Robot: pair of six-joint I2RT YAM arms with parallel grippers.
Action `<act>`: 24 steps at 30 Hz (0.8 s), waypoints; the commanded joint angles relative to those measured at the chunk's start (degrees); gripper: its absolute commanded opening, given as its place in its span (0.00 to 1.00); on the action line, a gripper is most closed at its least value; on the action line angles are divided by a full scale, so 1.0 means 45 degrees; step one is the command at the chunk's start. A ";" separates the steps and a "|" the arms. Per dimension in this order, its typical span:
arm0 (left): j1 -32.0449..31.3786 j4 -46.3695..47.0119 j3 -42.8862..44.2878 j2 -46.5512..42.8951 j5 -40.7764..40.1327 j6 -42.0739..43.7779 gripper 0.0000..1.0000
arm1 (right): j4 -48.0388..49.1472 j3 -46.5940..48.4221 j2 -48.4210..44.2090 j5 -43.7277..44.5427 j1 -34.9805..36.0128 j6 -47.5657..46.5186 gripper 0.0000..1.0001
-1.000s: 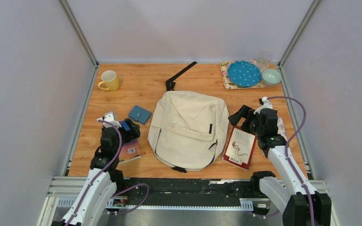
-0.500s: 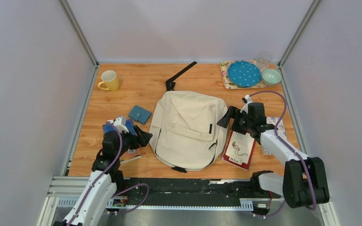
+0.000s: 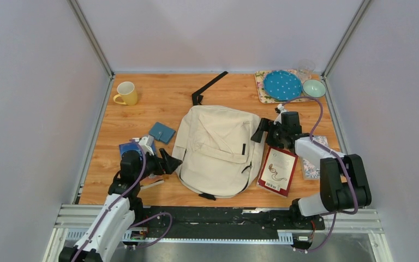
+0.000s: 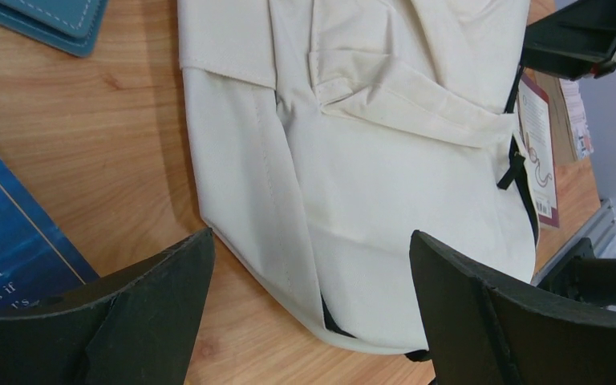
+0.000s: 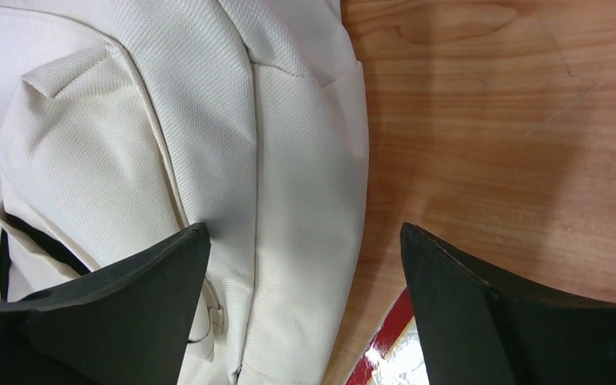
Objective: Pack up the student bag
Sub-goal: Unzip the student bag at the center of the board.
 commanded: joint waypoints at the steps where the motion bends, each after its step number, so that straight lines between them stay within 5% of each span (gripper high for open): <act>1: -0.0052 0.0963 -0.0262 0.0677 0.0722 0.0292 0.98 | 0.1285 0.0498 0.0634 -0.0577 0.0061 -0.0349 0.92; 6: -0.0208 0.1607 -0.0555 0.1438 0.0723 0.0234 0.98 | 0.3042 0.0225 0.1766 -0.2215 0.0042 0.0315 0.92; 10: -0.0501 0.2075 -0.0614 0.2220 0.0703 0.0195 0.98 | 0.4040 -0.0165 0.2178 -0.2864 0.0042 0.0959 0.82; 15: -0.1282 0.2896 -0.0517 0.3993 0.0470 0.0175 0.97 | 0.5191 -0.0809 0.1925 -0.3623 0.0042 0.1799 0.43; 18: -0.1808 0.3364 -0.0302 0.4991 0.0197 0.0137 0.97 | 0.5467 -0.1005 0.1398 -0.4209 0.0042 0.2170 0.33; 20: -0.2005 0.3831 -0.0146 0.5403 0.0059 -0.0038 0.96 | 0.5643 -0.1376 0.0677 -0.4504 0.0042 0.2249 0.35; 24: -0.2103 0.3796 0.0459 0.6301 -0.0037 0.0135 0.96 | 0.5586 -0.2001 -0.0827 -0.5146 0.0061 0.2445 0.64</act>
